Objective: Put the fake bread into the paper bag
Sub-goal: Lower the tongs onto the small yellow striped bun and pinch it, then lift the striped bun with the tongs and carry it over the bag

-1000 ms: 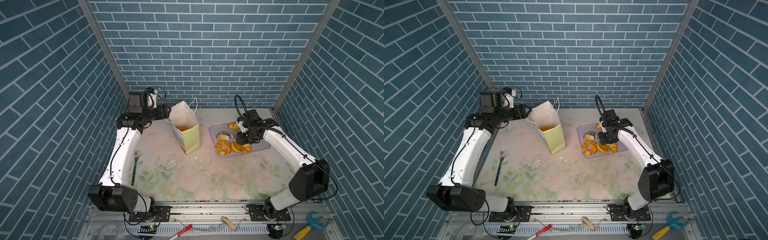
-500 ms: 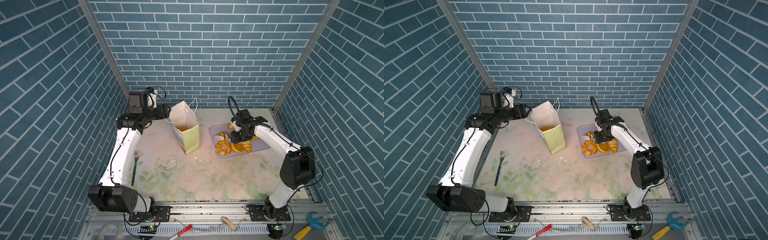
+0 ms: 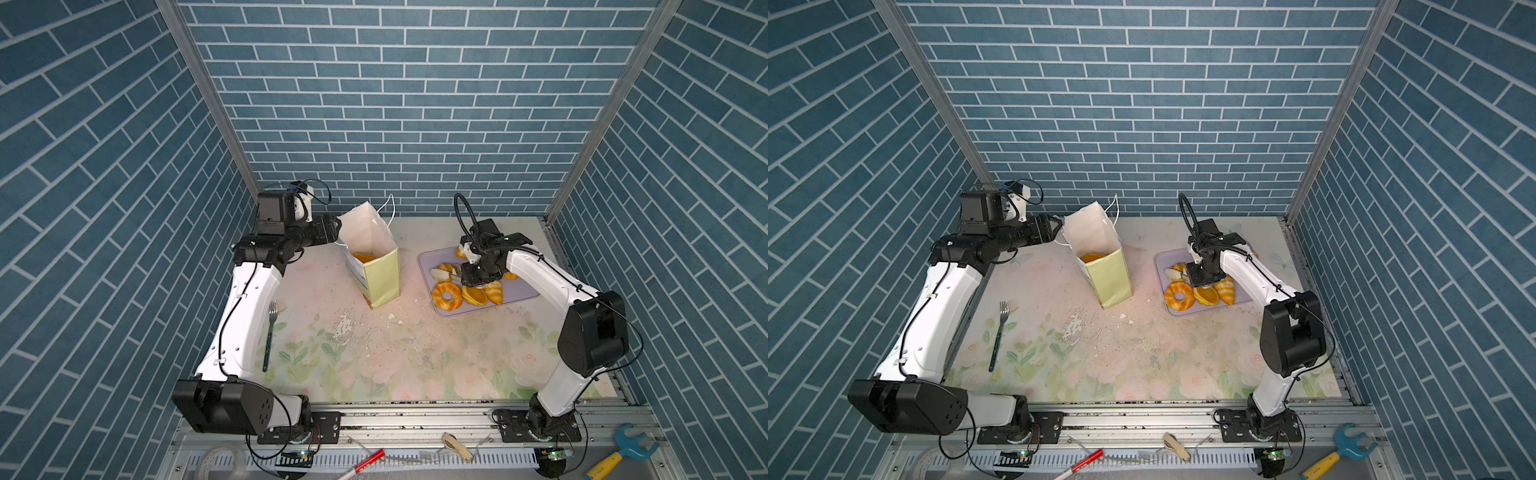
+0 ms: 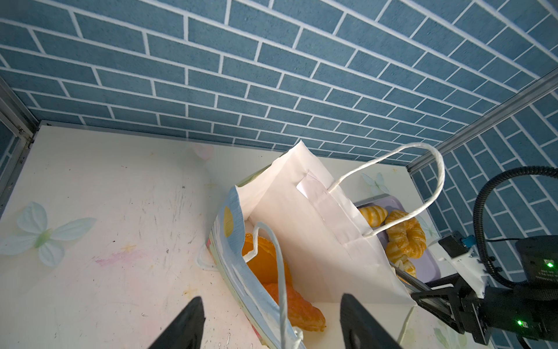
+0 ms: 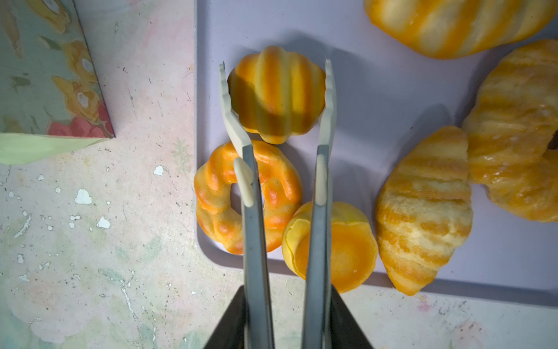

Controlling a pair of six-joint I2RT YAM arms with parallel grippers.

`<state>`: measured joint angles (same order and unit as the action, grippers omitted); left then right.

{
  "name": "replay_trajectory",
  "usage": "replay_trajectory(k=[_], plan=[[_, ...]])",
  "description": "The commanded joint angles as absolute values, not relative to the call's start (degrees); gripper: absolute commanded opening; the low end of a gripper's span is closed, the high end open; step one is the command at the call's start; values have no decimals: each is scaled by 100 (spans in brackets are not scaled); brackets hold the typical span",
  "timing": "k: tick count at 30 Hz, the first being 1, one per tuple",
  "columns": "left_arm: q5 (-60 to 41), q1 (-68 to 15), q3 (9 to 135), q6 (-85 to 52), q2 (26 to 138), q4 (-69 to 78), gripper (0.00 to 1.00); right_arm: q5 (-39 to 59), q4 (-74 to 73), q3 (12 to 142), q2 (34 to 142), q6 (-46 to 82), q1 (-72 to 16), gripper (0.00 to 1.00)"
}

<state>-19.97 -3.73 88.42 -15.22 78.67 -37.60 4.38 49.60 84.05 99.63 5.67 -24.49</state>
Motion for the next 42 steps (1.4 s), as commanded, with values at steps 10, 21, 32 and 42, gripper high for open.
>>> replay_trajectory(k=[10,21,32,42], plan=[[-1975,-375,8754,-1580,7726,-3652,73,40,4608,8410,9230,562,-2492,31],[-1952,-378,8599,-1633,7565,-3586,73,-140,4608,8424,8488,499,-2487,28],[-1961,-378,8362,-1809,7379,-3346,72,-223,4572,8997,7820,255,-2500,29],[-1978,-382,8241,-1863,7303,-3302,72,34,4146,9903,7813,-145,-2663,29]])
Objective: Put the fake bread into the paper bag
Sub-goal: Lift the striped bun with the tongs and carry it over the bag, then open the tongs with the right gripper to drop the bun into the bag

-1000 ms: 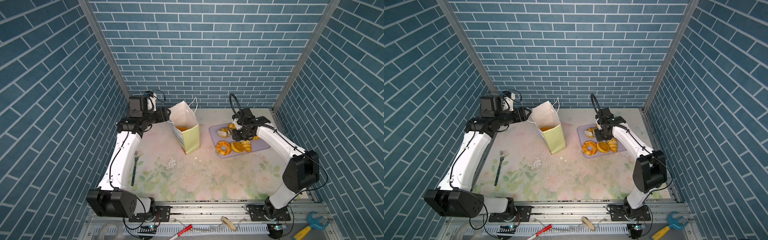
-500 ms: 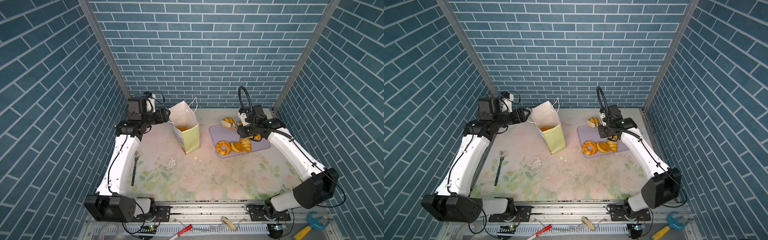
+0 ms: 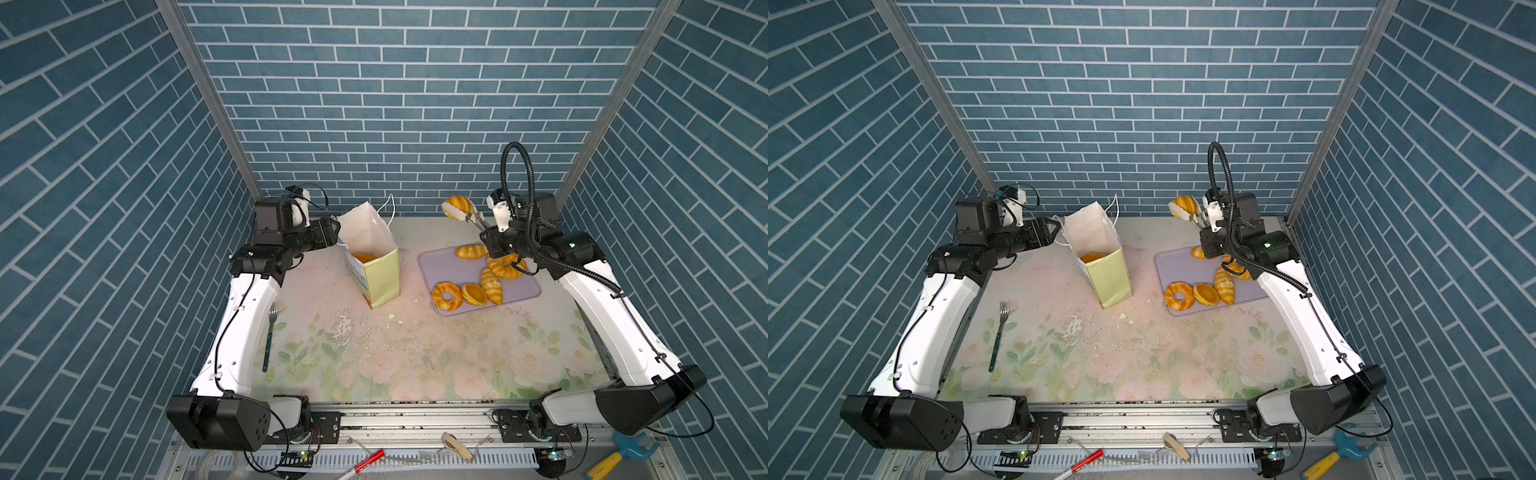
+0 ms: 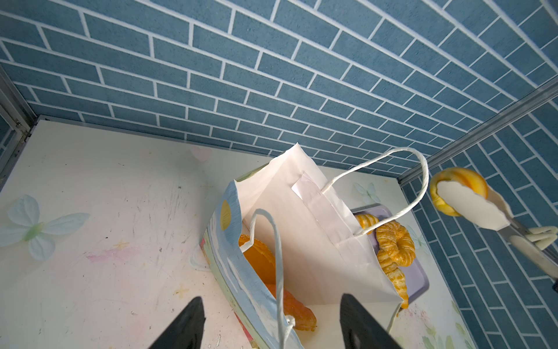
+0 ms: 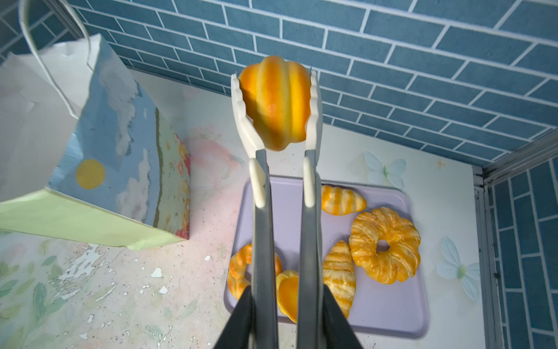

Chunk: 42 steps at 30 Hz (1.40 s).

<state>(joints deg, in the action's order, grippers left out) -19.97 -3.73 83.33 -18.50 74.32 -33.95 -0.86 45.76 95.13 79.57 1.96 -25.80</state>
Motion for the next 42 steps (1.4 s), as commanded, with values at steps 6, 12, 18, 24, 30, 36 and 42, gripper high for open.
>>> replay_trajectory(k=[6,12,18,24,30,36,42], plan=[[-1968,-378,8174,-1864,7288,-3270,72,144,4157,10684,8127,-579,-3005,29],[-1943,-378,8146,-1849,7321,-3300,72,752,4056,11242,8474,-959,-3401,30],[-1892,-378,8079,-1843,7247,-3338,72,937,4365,11893,9016,-1418,-3888,30],[-1889,-378,7916,-1897,7174,-3312,72,1143,4518,11963,9384,-1649,-4244,30],[-1872,-378,7836,-1944,7132,-3261,71,1083,4751,11920,9758,-1653,-4361,30],[-1855,-387,7755,-2005,7094,-3217,71,857,4882,11777,9974,-1641,-4395,30],[-1795,-387,7686,-2040,7040,-3206,71,847,4991,11799,10129,-1694,-4400,36]])
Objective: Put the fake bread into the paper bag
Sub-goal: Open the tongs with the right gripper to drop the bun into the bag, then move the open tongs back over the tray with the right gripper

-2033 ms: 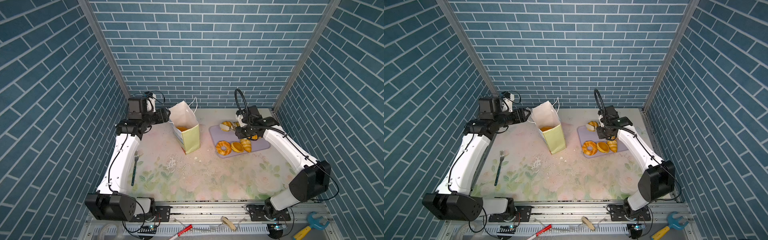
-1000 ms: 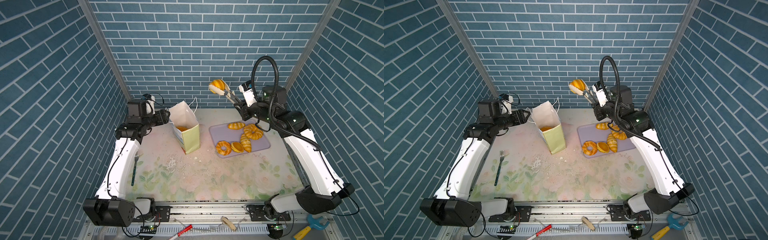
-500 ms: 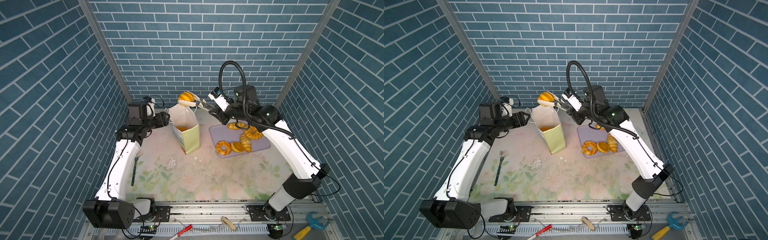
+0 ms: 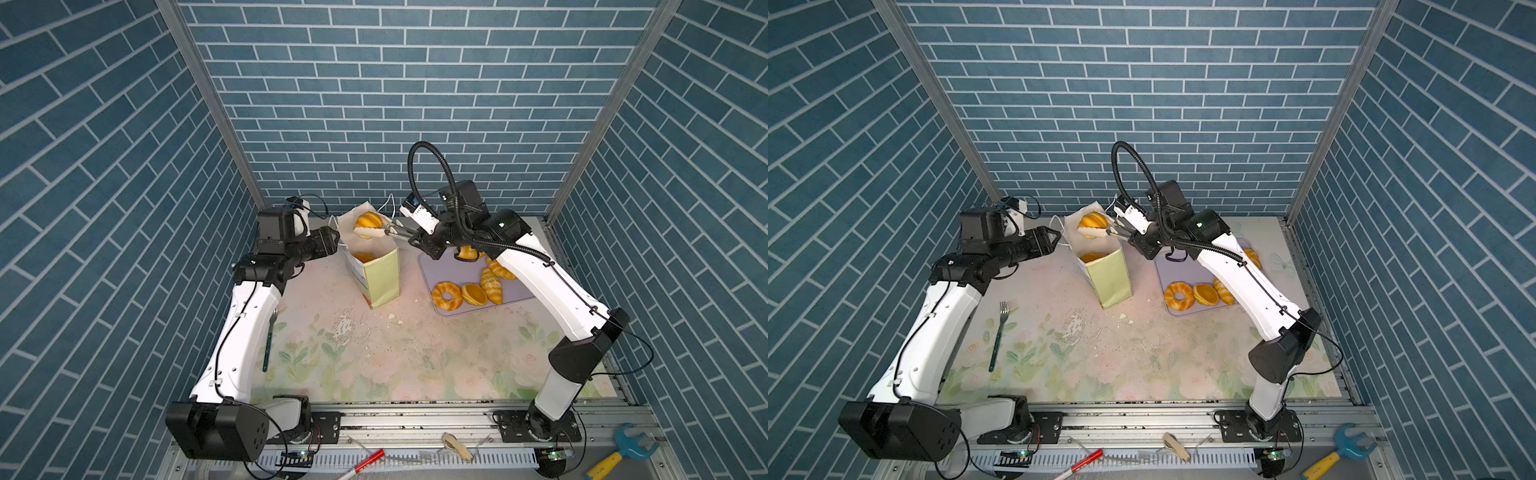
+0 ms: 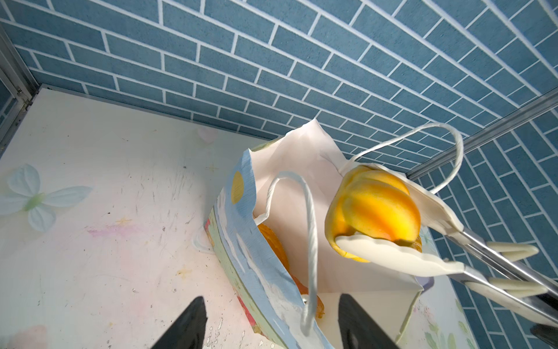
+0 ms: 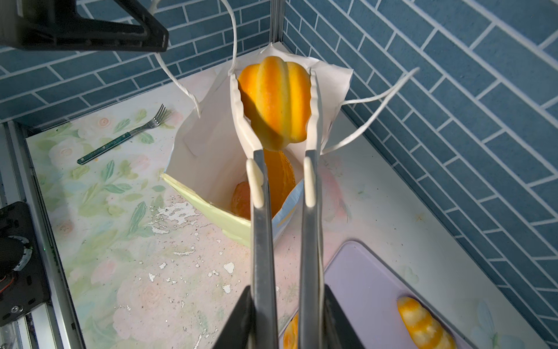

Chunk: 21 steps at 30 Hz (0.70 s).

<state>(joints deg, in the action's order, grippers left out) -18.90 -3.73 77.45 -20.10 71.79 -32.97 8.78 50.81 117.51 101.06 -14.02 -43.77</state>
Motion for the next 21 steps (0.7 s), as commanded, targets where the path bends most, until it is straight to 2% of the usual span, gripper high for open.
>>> replay_trajectory(k=[1,10,21], plan=[[-1788,-387,7682,-2045,7040,-3207,71,838,4992,11803,10134,-1701,-4408,38],[-1802,-404,7710,-2062,7091,-3185,71,864,4729,11786,9972,-1687,-4414,46],[-1837,-413,7697,-2037,7030,-3174,71,536,4110,11523,9222,-1384,-4103,47]])
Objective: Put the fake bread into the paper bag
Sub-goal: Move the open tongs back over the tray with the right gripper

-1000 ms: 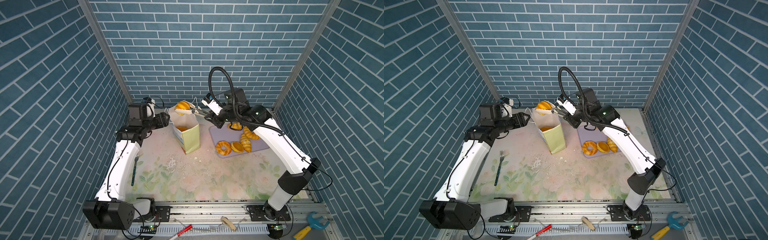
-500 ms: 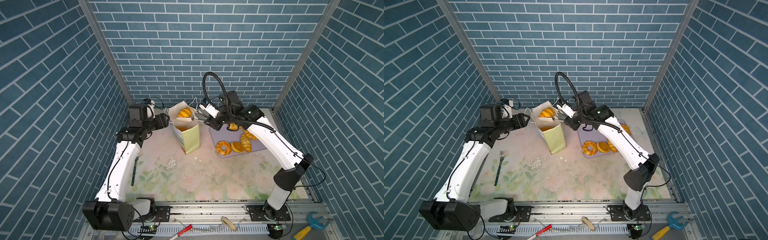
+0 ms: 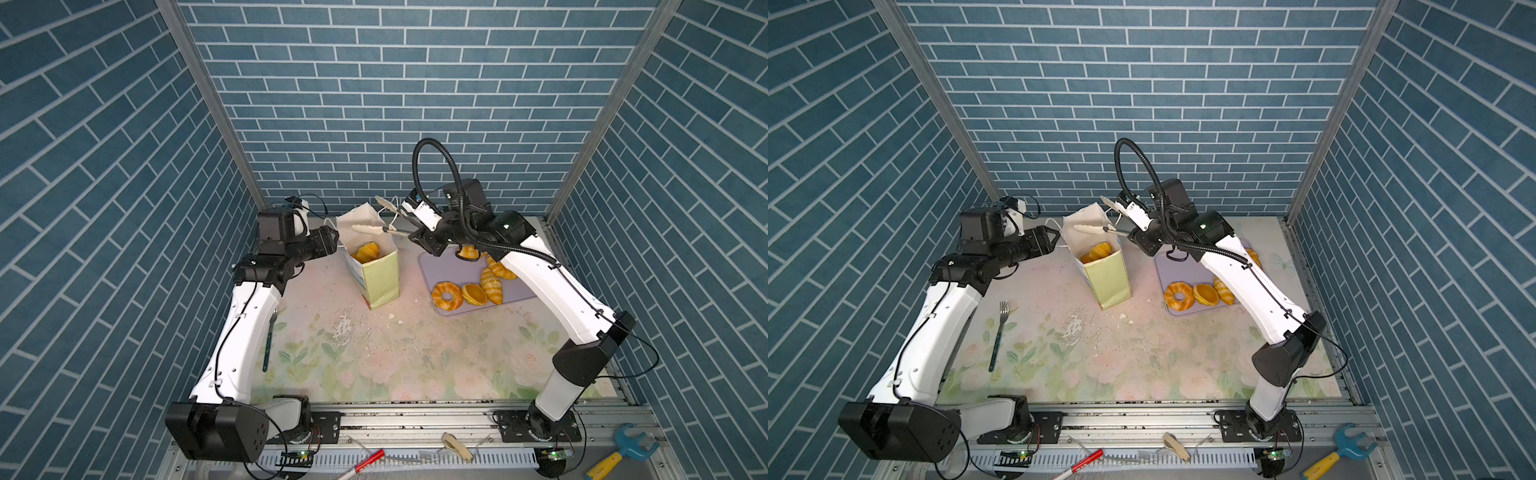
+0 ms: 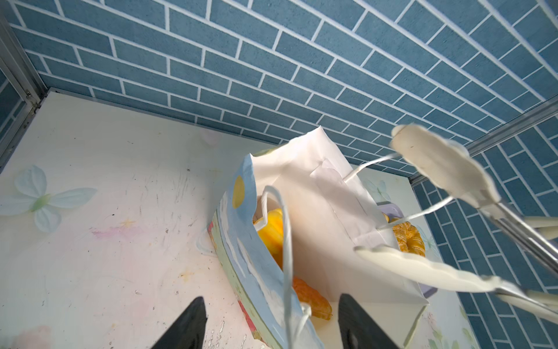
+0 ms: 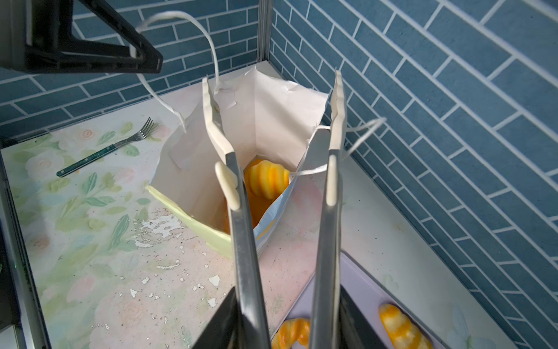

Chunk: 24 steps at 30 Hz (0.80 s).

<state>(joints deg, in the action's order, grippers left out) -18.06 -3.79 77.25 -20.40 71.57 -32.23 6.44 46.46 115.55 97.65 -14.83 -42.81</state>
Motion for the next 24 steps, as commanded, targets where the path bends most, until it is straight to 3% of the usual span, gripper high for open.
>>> replay_trajectory(k=[1,14,24], plan=[[-1848,-413,7686,-2039,7008,-3164,71,397,4105,11466,9138,-1298,-4011,47],[-1951,-413,7759,-1900,7108,-3206,71,-117,4023,9529,8209,-163,-2467,46],[-1947,-413,7826,-1775,7167,-3296,71,-180,4952,8800,8298,224,-2101,46]])
